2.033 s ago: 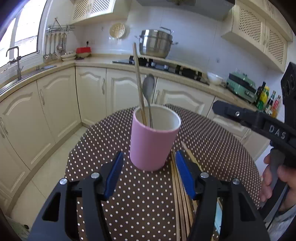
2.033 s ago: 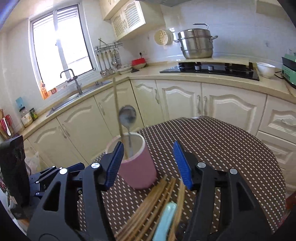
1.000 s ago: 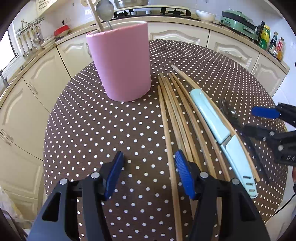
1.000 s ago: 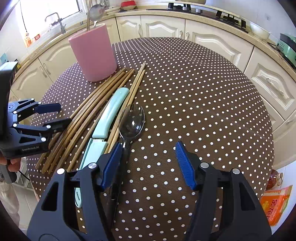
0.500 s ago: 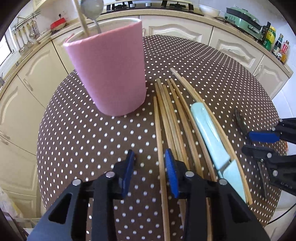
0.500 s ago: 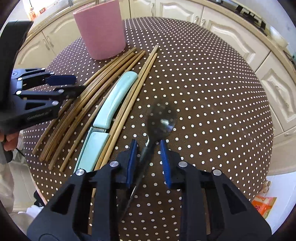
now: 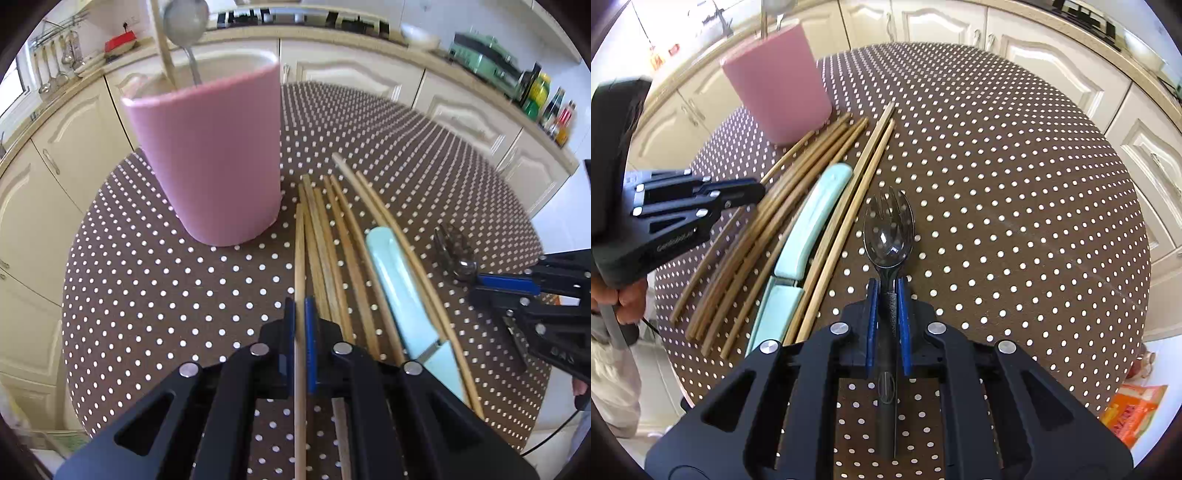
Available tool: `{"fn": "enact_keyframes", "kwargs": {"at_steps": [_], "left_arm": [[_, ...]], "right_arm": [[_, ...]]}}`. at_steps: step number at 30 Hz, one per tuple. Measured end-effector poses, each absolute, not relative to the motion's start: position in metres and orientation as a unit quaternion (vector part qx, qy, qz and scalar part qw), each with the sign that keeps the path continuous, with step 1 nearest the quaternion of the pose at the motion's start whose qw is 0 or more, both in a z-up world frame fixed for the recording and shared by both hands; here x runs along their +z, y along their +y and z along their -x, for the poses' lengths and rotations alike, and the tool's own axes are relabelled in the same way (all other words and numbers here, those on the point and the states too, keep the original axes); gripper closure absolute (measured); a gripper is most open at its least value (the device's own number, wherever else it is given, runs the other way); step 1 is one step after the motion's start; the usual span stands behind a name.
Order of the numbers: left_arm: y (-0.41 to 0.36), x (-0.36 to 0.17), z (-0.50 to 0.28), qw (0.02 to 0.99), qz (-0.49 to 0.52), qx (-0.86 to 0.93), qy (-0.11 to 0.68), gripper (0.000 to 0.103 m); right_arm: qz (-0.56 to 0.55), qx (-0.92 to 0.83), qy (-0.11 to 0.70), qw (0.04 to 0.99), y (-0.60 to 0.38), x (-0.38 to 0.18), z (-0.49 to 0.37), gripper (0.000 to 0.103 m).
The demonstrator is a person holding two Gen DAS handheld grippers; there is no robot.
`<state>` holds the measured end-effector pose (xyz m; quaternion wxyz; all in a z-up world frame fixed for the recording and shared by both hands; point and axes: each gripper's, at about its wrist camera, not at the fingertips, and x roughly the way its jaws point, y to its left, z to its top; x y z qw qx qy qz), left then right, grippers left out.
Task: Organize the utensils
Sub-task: 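Lift fork and chopstick and release both into the pink cup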
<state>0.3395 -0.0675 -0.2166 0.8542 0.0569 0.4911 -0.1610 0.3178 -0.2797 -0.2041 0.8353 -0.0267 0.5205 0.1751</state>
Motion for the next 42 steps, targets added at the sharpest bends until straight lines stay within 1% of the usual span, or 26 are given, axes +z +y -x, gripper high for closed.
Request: {"fn": "enact_keyframes", "kwargs": {"at_steps": [8,17,25,30,42], "left_arm": [[-0.060,-0.178,-0.318,0.890,-0.010,-0.196,0.411,0.098],[-0.041,-0.115,-0.300,0.936,0.051,-0.220,0.271,0.098],[-0.019,-0.073,-0.309,0.961,0.120,-0.194,0.156,0.098],[-0.004,-0.067,-0.324,0.963,0.177,-0.178,0.093,0.098],[0.015,-0.054,-0.350,0.976,0.186,-0.107,-0.041,0.098]], "right_arm": [[-0.014,0.196,0.455,0.869,-0.291,-0.166,-0.313,0.092],[-0.050,0.229,0.343,0.910,-0.273,-0.100,-0.305,0.092],[-0.085,0.246,0.248,0.933,-0.238,-0.057,-0.321,0.092],[-0.108,0.256,0.221,0.935,-0.218,-0.055,-0.343,0.092],[-0.134,0.272,0.178,0.936,-0.194,-0.053,-0.388,0.092]]}}
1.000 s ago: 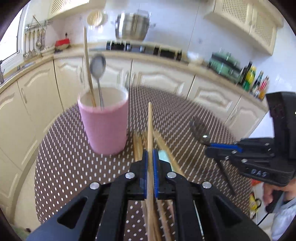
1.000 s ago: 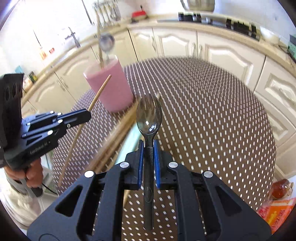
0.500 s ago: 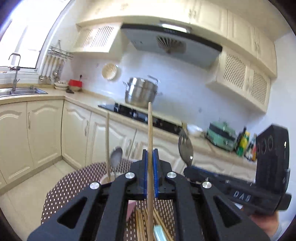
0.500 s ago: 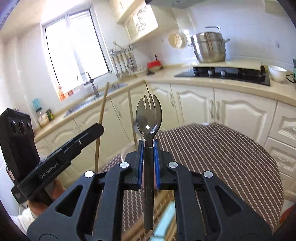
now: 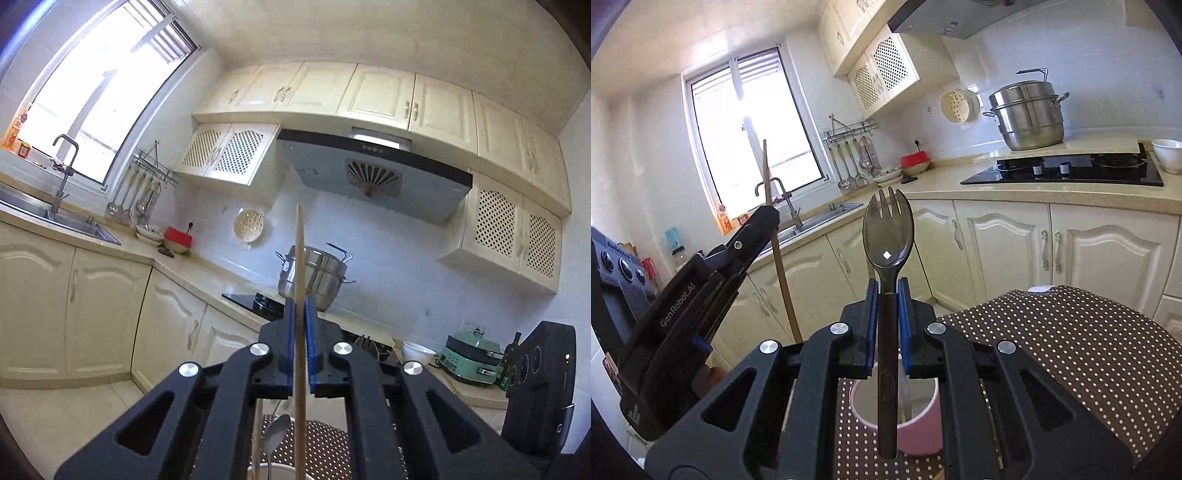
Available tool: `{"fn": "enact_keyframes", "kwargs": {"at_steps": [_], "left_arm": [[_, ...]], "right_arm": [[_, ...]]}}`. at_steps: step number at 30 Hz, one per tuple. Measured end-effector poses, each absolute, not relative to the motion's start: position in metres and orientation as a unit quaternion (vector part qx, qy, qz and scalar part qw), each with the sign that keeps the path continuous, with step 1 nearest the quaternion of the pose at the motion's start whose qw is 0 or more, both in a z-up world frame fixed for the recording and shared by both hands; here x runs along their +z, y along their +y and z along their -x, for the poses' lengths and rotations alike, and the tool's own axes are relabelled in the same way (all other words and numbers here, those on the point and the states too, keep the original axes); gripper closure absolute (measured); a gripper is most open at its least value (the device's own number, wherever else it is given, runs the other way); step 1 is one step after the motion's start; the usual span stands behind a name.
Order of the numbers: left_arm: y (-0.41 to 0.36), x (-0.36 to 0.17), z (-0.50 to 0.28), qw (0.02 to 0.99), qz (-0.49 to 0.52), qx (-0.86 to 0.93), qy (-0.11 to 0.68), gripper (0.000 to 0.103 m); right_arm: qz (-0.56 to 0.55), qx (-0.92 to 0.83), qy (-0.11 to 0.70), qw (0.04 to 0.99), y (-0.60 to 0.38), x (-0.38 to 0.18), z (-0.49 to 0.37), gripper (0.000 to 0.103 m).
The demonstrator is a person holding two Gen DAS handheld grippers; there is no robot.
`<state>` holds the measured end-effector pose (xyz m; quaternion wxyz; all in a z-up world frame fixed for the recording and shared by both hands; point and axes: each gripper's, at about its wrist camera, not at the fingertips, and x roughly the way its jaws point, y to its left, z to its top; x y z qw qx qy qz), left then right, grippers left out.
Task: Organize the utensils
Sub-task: 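Lift fork and chopstick and release both into the pink cup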
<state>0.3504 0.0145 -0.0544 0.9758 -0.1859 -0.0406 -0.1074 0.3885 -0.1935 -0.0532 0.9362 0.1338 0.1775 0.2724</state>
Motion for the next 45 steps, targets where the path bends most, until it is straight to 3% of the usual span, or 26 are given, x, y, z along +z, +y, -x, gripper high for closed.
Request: {"fn": "enact_keyframes", "kwargs": {"at_steps": [8,23,24,27,36,45], "left_arm": [[0.005,-0.064,-0.362,0.982,0.152,-0.075,-0.079,0.098],[0.009,-0.105,-0.362,0.989,0.122,-0.078,0.018,0.096],[0.012,-0.106,-0.360,0.988,0.127,-0.081,0.025,0.095],[0.018,-0.107,-0.355,0.988,0.132,-0.081,0.031,0.071],[0.028,-0.107,-0.344,0.989,0.119,-0.047,0.078,0.057],[0.031,-0.110,-0.332,0.990,0.090,-0.024,0.107,0.053]], "right_arm": [[-0.140,0.273,0.164,0.938,-0.187,-0.063,-0.406,0.092],[-0.134,0.266,0.158,0.941,-0.173,-0.088,-0.415,0.092],[-0.133,0.269,0.160,0.941,-0.172,-0.090,-0.414,0.092],[-0.128,0.268,0.164,0.941,-0.170,-0.092,-0.411,0.092],[-0.113,0.260,0.169,0.944,-0.171,-0.097,-0.393,0.092],[-0.100,0.248,0.175,0.948,-0.175,-0.100,-0.373,0.092]]}}
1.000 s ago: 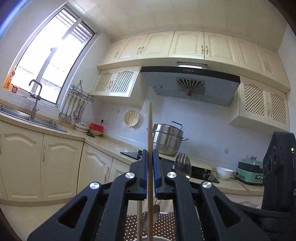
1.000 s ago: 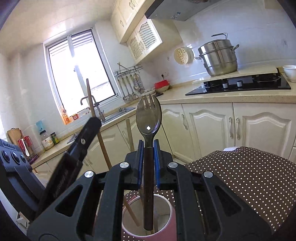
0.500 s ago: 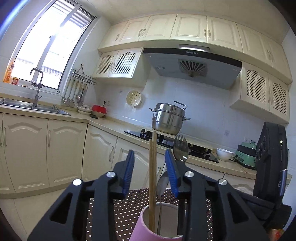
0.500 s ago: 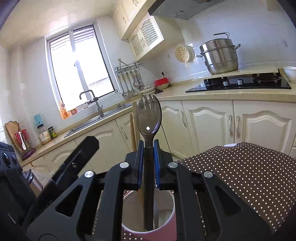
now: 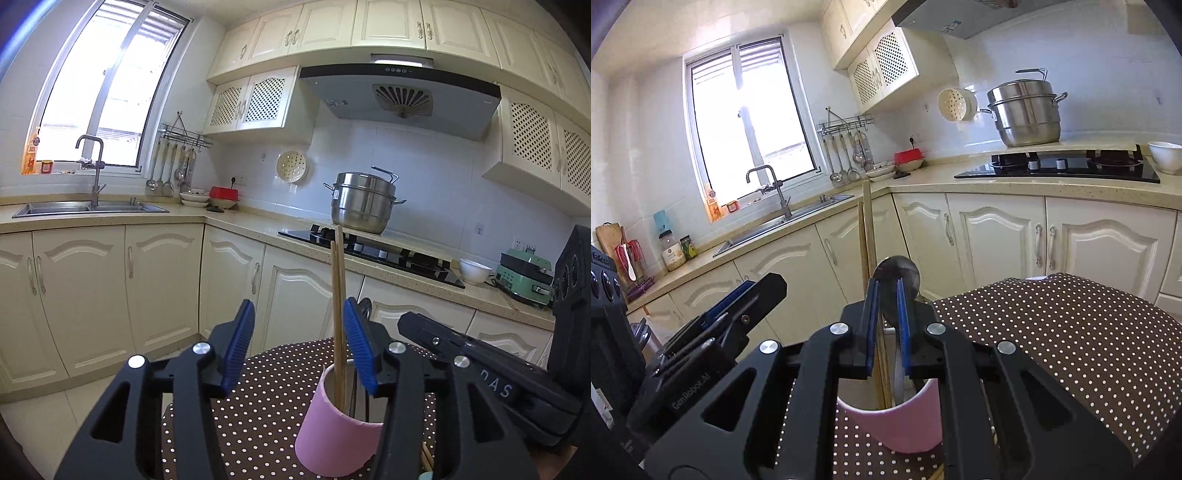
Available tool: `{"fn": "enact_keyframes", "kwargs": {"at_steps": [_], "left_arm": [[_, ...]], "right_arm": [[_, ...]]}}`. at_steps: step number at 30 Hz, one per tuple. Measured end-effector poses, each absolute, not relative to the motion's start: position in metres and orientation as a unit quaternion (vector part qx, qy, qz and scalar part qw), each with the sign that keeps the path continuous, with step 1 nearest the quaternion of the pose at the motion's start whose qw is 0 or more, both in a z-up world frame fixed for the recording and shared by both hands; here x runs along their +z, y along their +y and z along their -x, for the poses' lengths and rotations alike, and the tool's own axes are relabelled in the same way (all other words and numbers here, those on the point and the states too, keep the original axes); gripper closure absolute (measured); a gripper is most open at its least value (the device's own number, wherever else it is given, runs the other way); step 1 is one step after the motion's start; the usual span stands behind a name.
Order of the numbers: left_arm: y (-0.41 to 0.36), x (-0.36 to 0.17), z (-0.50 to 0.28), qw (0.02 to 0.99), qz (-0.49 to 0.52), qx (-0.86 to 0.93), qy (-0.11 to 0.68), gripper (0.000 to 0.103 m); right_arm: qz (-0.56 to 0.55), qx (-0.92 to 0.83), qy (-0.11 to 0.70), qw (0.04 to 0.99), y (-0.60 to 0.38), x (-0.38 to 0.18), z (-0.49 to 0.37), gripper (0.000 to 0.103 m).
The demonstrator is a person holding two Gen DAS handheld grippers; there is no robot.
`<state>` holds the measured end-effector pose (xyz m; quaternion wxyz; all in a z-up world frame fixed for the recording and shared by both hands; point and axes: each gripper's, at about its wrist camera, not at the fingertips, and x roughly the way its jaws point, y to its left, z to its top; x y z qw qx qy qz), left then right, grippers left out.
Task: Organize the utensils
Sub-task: 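Lift fork and chopstick and release both into the pink cup, then lower both grippers back toward the remaining chopsticks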
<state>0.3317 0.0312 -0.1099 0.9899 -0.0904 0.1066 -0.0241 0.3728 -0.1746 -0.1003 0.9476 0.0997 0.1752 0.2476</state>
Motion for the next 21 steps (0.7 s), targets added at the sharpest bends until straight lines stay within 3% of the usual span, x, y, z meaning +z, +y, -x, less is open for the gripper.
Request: {"fn": "enact_keyframes", "kwargs": {"at_steps": [12,21], "left_arm": [[0.025,-0.104,-0.309,0.985,0.067,-0.048,0.151,0.048],[-0.009,-0.120,-0.292,0.953,-0.002,-0.124,0.276,0.036]], "right_arm": [[-0.103,0.232,0.198,0.947,-0.195,-0.096,-0.341,0.092],[-0.085,0.175,0.263,0.945,-0.231,-0.108,-0.308,0.091]]}}
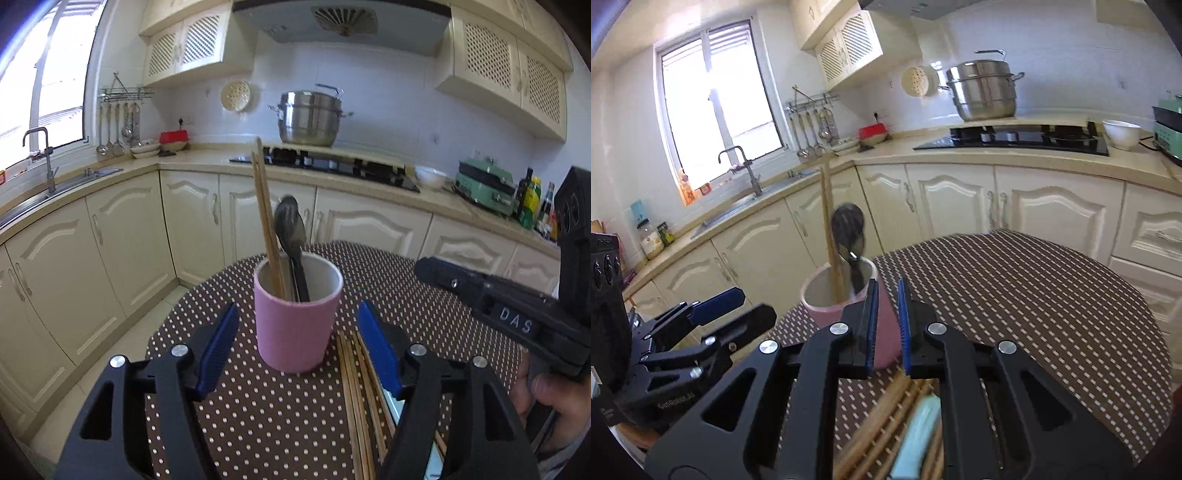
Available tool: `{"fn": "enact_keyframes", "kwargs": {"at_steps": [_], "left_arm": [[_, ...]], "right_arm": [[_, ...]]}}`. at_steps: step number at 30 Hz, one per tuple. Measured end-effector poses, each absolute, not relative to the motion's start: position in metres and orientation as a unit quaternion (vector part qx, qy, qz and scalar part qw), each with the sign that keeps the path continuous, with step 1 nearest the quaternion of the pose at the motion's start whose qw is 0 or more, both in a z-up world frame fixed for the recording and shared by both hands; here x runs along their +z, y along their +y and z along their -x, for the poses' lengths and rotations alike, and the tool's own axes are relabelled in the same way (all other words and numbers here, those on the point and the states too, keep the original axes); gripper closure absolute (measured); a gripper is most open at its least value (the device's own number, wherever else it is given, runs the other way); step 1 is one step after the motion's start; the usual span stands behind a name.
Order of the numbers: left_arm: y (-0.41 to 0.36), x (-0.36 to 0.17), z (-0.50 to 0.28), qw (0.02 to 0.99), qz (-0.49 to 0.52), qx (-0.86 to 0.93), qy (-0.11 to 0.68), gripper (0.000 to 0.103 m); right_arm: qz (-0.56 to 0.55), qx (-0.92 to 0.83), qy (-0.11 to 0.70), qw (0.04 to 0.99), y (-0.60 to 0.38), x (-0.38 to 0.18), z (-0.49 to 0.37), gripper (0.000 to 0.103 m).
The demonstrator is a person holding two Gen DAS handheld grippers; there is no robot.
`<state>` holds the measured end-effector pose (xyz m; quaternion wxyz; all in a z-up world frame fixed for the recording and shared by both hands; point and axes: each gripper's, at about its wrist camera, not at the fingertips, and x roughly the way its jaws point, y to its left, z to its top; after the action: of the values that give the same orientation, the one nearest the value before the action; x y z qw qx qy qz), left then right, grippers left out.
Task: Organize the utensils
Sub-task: 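Lower both grippers back toward the remaining chopsticks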
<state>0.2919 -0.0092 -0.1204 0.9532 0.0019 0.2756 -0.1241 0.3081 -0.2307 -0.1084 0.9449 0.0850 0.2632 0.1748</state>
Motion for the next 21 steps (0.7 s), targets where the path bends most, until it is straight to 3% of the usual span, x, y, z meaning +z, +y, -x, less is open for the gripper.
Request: {"fn": "enact_keyframes", "kwargs": {"at_steps": [7,21], "left_arm": [[-0.031,-0.181,-0.287,0.898,-0.054,-0.154,0.408,0.036],[-0.045,-0.224,-0.276,0.880,-0.095,-0.130,0.448,0.036]], "right_arm": [[-0.083,0.156,0.325,0.929,-0.255,-0.141,-0.282,0.090],[-0.094,0.156,0.375,0.909,-0.270,-0.183,-0.256,0.085]]}}
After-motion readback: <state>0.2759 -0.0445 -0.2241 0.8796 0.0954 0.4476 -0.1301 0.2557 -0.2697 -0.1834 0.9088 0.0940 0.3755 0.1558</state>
